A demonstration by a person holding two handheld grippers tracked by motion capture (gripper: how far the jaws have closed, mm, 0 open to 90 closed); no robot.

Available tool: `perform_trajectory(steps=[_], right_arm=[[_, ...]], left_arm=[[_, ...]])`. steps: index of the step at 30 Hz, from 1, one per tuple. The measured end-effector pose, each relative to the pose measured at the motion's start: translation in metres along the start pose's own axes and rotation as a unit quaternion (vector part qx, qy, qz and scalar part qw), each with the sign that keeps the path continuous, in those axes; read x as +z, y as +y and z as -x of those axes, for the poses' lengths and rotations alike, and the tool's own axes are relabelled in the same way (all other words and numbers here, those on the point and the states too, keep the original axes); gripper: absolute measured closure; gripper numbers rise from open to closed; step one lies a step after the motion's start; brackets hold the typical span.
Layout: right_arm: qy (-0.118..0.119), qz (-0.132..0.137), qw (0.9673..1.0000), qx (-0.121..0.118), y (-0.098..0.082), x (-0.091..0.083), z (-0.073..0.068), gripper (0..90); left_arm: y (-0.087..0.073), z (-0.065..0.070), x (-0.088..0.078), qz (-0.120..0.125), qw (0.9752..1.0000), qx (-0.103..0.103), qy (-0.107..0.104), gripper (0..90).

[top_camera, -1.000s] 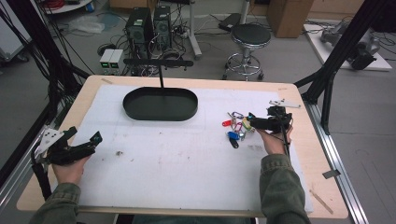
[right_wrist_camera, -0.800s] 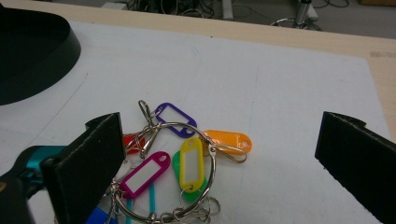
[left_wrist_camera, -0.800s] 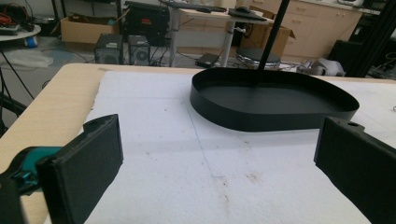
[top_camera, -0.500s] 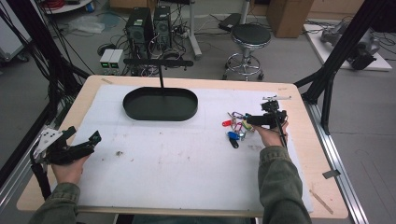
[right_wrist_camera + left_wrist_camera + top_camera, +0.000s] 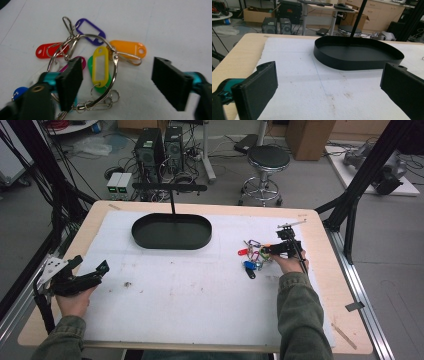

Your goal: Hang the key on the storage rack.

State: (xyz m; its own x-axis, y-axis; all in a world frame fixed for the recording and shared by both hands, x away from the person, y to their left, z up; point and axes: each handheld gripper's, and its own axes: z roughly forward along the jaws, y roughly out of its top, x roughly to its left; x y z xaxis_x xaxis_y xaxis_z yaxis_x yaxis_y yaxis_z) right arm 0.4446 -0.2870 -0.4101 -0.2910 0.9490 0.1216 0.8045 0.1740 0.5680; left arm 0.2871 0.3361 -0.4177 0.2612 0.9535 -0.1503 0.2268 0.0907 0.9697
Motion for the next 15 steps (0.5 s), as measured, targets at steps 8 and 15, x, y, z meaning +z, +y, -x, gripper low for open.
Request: perform_trajectory(steps=[8, 15], right_arm=[[0.022, -0.023, 0.9991, 0.028, 0.0009, 0.0046, -0.0005, 45.8], [0.031, -0.049, 0.9971, 0.050, -0.0005, 0.0074, -0.0006, 71.8]], left_arm=[[0.0000, -0.0006, 0.0005, 0.002, 1.0000, -0.002, -0.002, 1.7], [0.0000, -0.0008, 0.0006, 0.001, 1.0000, -0.002, -0.002, 1.7]])
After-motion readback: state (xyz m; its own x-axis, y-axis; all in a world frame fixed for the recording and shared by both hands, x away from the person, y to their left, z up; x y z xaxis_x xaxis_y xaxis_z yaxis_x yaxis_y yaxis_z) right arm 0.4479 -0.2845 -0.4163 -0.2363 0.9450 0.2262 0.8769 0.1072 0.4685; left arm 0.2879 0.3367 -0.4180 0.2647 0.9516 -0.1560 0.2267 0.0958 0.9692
